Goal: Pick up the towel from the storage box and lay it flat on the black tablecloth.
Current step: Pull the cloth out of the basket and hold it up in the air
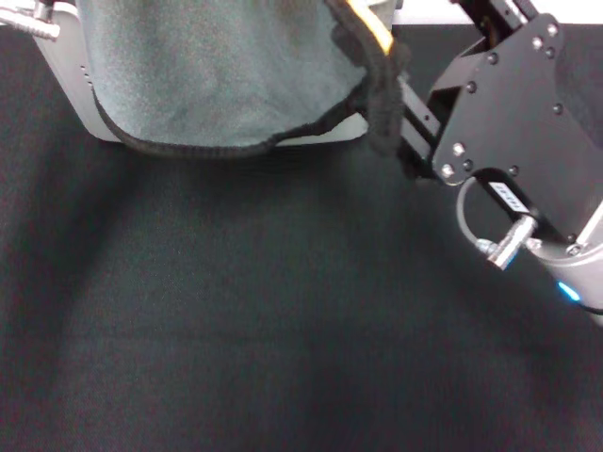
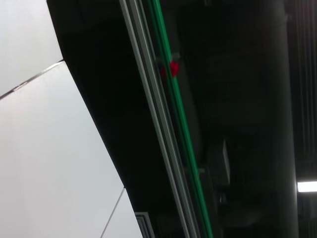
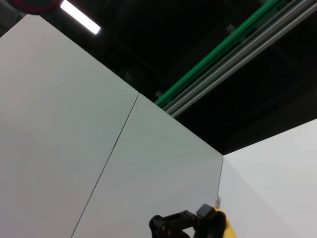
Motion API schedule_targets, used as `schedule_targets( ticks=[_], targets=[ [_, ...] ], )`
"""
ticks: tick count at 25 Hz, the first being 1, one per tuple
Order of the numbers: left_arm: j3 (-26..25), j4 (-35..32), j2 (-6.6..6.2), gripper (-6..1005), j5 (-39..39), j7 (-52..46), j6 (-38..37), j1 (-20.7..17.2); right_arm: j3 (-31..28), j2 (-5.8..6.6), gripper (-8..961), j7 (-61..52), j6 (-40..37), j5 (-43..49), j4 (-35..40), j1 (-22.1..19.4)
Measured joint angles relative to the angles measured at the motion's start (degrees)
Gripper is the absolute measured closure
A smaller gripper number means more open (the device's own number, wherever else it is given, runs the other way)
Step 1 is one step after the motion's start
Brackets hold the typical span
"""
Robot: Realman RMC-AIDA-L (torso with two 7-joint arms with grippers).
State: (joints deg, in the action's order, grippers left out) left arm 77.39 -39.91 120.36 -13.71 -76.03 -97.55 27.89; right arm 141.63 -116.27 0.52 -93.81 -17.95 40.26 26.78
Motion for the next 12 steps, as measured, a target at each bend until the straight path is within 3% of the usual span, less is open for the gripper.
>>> schedule_targets(
  ticks=[6,12],
  targets=[
    [-0.2,0.7,0.04,967,0.0,0.2,0.1,0.4,0.7,0.0,350,0.0,1.8,0.1,1.4,0.2],
    [-0.1,0.8,0.04,967,0.0,1.4,0.5,0.5,1.3,0.0,486,0.0,2.7,0.1,2.0,0.5]
  ],
)
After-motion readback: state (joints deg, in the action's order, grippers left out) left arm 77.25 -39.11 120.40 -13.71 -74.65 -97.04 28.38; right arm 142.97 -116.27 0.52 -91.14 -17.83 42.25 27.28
